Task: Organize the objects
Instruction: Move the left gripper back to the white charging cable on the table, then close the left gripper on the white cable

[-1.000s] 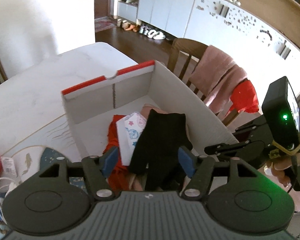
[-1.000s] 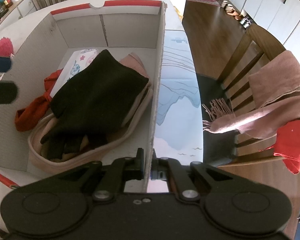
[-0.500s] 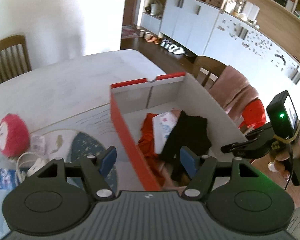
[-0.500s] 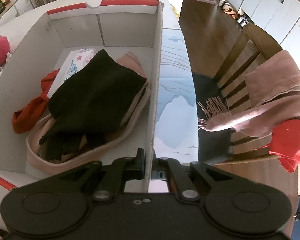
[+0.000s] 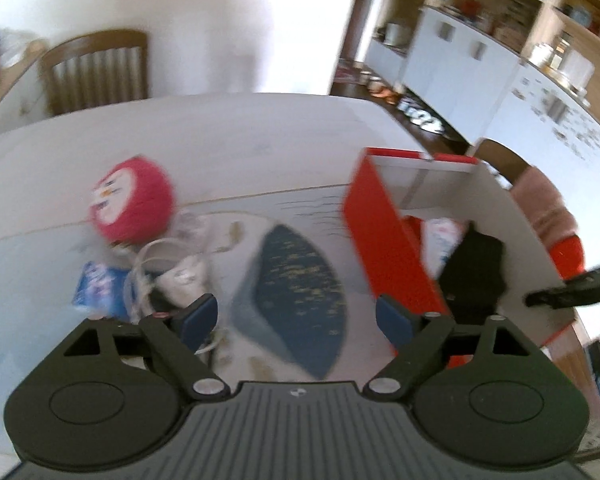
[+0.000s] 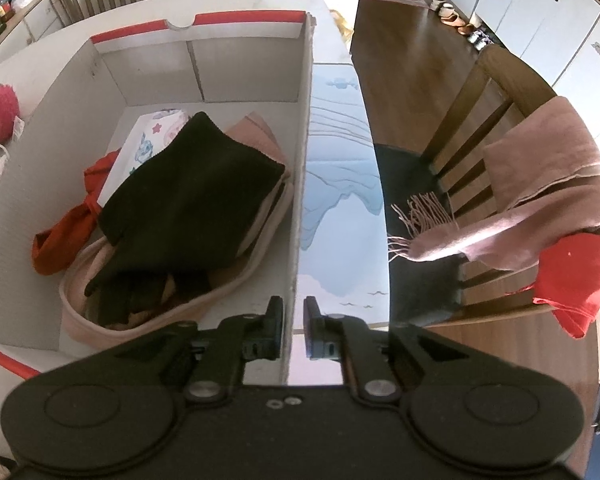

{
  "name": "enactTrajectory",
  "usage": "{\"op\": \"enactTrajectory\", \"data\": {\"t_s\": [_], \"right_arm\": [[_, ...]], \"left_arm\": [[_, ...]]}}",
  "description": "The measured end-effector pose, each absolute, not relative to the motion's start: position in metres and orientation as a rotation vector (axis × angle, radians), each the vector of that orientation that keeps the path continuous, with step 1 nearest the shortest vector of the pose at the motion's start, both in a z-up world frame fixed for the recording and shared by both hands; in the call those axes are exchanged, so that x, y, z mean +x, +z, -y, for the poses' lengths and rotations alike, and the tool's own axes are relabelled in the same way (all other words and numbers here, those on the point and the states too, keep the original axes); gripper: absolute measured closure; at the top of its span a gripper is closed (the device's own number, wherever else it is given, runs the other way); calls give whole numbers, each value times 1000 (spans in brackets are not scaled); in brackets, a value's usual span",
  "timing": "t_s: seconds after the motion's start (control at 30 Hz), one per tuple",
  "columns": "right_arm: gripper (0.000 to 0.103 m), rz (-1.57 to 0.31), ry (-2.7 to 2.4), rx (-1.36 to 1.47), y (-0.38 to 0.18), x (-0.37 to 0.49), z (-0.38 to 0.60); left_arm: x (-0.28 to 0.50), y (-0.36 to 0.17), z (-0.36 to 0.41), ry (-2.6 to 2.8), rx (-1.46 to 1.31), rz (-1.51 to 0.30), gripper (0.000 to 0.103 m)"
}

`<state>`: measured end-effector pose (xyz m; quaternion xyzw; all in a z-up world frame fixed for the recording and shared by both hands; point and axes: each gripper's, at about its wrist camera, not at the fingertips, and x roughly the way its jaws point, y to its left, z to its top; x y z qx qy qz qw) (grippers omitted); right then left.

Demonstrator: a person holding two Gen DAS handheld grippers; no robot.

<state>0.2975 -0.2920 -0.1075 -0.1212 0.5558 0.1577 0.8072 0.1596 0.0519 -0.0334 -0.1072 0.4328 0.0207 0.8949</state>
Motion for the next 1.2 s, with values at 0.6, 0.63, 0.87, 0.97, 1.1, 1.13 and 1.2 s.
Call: {"op": "enactTrajectory", "data": {"t_s": [0.6, 0.63, 0.87, 0.97, 1.1, 1.13, 1.2], "right_arm": [[101, -1197, 312, -256, -109, 297, 287], [101, -1198, 311, -257, -109, 297, 287], [100, -1199, 302, -261, -111, 298, 285], [100, -1199, 301, -260, -111, 298, 285], [100, -1199, 301, -258, -111, 298, 285], [100, -1199, 302, -259, -111, 298, 285], [100, -1199, 303, -258, -110, 298, 286]], "left_arm": [[170, -99, -140, 272, -225, -950, 1], [171, -101, -140, 281, -212, -958, 2], [180, -112, -138, 295, -169, -993, 27], [185, -118, -138, 290, -169, -1018, 44], [191, -124, -135, 292, -167, -1048, 51], [193, -125, -134, 292, -169, -1056, 52], [196, -127, -133, 299, -174, -1073, 57]]}}
